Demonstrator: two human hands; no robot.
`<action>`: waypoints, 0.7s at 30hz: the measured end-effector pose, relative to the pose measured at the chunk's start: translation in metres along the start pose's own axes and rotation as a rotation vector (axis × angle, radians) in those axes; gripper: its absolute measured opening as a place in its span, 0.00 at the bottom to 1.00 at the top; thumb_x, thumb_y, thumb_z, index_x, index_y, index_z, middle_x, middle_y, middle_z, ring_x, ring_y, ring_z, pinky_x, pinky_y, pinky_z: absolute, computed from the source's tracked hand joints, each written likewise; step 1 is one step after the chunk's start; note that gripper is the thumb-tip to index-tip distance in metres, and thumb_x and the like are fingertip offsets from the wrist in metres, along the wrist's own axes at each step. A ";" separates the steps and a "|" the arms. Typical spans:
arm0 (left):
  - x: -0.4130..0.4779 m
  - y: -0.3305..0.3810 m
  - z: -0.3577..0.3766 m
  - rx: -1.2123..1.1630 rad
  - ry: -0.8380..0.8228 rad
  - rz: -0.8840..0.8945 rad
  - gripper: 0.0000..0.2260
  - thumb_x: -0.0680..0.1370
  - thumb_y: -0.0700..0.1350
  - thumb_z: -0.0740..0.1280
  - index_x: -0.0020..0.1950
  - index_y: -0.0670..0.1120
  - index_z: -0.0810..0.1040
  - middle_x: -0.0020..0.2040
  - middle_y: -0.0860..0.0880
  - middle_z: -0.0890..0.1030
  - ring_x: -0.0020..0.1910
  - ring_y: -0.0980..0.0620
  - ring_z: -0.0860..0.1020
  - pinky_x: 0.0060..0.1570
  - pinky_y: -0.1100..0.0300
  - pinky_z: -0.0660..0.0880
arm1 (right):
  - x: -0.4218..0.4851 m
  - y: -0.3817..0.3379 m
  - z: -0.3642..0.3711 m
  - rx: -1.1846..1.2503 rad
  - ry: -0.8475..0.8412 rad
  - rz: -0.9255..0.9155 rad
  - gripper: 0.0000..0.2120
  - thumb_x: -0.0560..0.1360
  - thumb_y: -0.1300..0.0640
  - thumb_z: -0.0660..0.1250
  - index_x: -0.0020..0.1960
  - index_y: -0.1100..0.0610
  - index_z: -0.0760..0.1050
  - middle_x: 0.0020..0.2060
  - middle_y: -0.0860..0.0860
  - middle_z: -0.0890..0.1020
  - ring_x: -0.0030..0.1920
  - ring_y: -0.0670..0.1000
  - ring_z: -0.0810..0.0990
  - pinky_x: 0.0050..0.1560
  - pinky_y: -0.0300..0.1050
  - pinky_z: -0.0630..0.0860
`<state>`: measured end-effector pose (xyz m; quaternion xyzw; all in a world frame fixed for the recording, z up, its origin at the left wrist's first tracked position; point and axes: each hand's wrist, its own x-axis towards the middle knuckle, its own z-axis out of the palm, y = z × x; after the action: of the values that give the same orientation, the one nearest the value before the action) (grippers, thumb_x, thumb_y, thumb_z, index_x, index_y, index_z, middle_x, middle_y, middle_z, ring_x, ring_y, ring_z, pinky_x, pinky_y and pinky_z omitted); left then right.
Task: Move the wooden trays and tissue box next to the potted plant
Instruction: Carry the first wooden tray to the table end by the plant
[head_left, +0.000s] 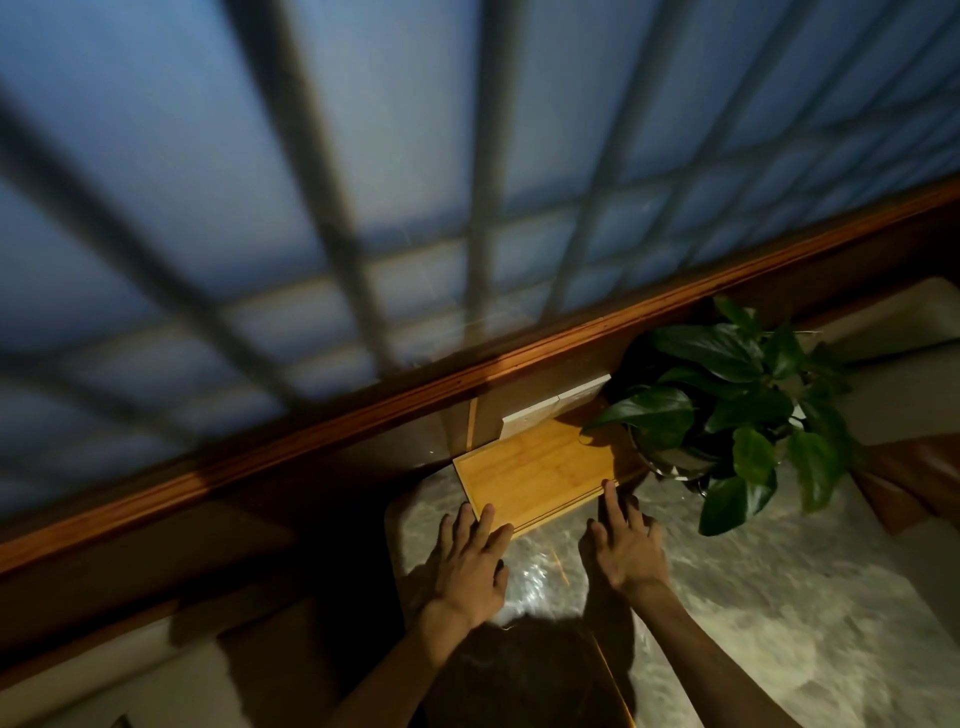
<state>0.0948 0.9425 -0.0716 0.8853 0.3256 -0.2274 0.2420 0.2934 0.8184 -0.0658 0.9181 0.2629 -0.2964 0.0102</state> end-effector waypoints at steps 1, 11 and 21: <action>0.000 0.001 -0.001 0.019 -0.010 -0.006 0.27 0.78 0.54 0.54 0.77 0.58 0.52 0.81 0.49 0.44 0.79 0.39 0.40 0.74 0.34 0.35 | 0.000 0.001 -0.002 0.014 -0.015 -0.001 0.31 0.82 0.43 0.48 0.79 0.42 0.34 0.79 0.56 0.57 0.77 0.65 0.57 0.74 0.61 0.60; -0.046 0.013 -0.085 -0.254 0.348 0.066 0.14 0.79 0.48 0.62 0.64 0.49 0.77 0.64 0.45 0.79 0.64 0.44 0.76 0.64 0.51 0.73 | -0.075 -0.009 -0.075 0.800 0.055 -0.018 0.20 0.79 0.37 0.51 0.51 0.42 0.80 0.54 0.44 0.83 0.53 0.43 0.81 0.51 0.37 0.73; -0.149 0.105 -0.082 -0.161 0.231 0.402 0.15 0.81 0.44 0.59 0.67 0.46 0.76 0.61 0.44 0.82 0.60 0.49 0.79 0.61 0.59 0.70 | -0.307 0.132 -0.043 1.164 0.363 0.208 0.09 0.80 0.60 0.63 0.53 0.57 0.83 0.44 0.48 0.85 0.45 0.44 0.82 0.46 0.31 0.76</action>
<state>0.0856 0.8501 0.1053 0.9303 0.1852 -0.0454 0.3133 0.1703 0.5654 0.1204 0.8298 -0.0351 -0.2278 -0.5083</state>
